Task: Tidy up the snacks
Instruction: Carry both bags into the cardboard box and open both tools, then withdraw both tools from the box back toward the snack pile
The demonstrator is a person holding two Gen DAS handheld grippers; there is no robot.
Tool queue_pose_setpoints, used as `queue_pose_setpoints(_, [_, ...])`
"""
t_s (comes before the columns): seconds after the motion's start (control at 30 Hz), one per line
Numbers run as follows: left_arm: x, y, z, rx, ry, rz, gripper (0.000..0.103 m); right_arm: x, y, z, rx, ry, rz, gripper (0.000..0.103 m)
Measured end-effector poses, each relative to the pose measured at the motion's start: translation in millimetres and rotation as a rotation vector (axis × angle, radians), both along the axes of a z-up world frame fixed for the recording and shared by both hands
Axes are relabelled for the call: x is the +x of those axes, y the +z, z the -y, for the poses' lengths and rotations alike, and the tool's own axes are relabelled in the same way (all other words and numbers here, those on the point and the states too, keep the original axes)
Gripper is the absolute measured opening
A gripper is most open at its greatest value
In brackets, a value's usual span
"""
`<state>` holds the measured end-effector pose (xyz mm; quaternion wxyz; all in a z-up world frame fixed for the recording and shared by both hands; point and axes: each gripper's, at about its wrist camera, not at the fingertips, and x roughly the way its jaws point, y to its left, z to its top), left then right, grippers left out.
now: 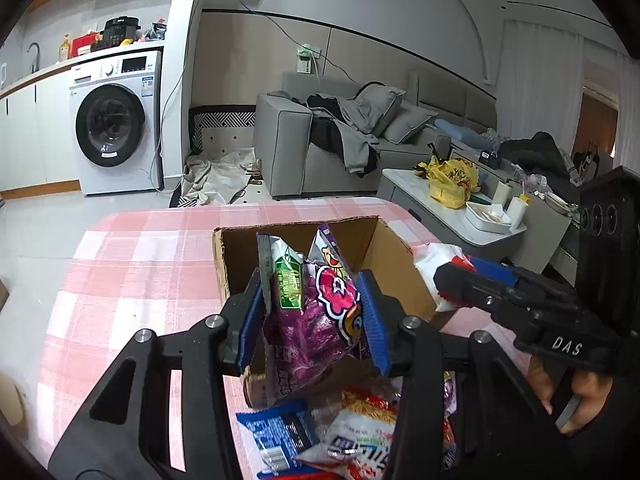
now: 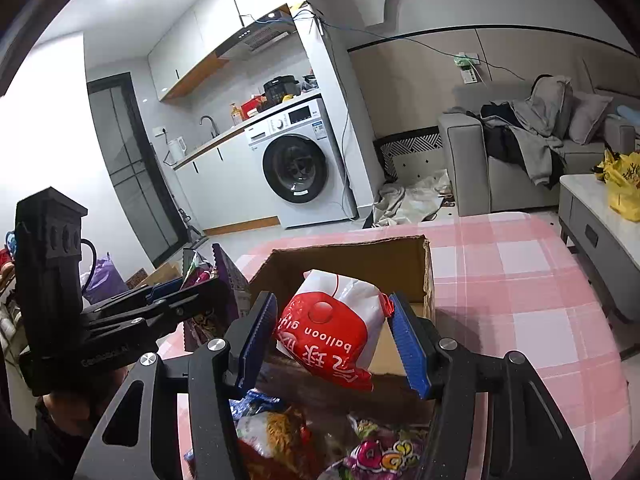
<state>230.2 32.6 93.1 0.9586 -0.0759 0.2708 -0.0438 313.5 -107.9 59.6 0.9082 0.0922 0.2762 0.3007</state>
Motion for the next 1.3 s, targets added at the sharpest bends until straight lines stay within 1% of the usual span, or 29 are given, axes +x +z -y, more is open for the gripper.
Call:
queue_pose_setpoints(0.1, [17,-5,1,0.013,0.006,-0.002,0.042,9,-5,-3,0.006,-0.004,-0.015,0.058])
queue_pose_setpoints(0.2, [34,-9,-1,-0.002,0.005,-0.009,0.042,16,-9,-7,-0.01,0.0,-0.025,0.058])
queue_pose_setpoints(0.37, [60,-23,1,0.0,0.005,-0.033,0.042,28,-17,-8,-0.006,-0.002,-0.049,0.058])
queue_pose_setpoints(0.53, [84,-38,13,0.025,0.002,-0.057,0.042,38,-24,-8,-0.012,0.004,-0.057,0.059])
queue_pose_setpoints(0.67, [100,-49,27,0.045,0.005,-0.074,0.042,44,-29,-8,-0.022,0.012,-0.063,0.059])
queue_pose_setpoints(0.8, [105,-63,36,0.06,0.006,-0.09,0.042,51,-35,-9,-0.016,0.011,-0.085,0.059])
queue_pose_setpoints(0.87, [109,-69,41,0.068,0.005,-0.099,0.042,53,-37,-10,-0.024,0.011,-0.078,0.059])
queue_pose_setpoints(0.97, [114,-77,43,0.068,0.012,-0.115,0.042,53,-36,-11,-0.027,0.011,-0.079,0.061])
queue_pose_setpoints(1.1, [116,-81,43,0.06,0.003,-0.131,0.042,54,-35,-11,-0.024,0.023,-0.086,0.072])
queue_pose_setpoints(1.17, [117,-81,43,0.052,0.006,-0.136,0.044,50,-32,-9,-0.026,0.008,-0.068,0.078])
queue_pose_setpoints(1.2, [115,-80,44,0.05,0.007,-0.135,0.049,47,-28,-6,-0.02,0.004,-0.056,0.088])
queue_pose_setpoints(1.23, [114,-78,45,0.049,0.01,-0.133,0.061,44,-25,-5,-0.014,-0.001,-0.049,0.096])
queue_pose_setpoints(1.27, [110,-75,45,0.052,0.017,-0.129,0.07,40,-22,-1,-0.002,-0.005,-0.039,0.099])
queue_pose_setpoints(1.3, [106,-72,45,0.059,0.028,-0.121,0.085,37,-19,1,0.002,-0.004,-0.035,0.101])
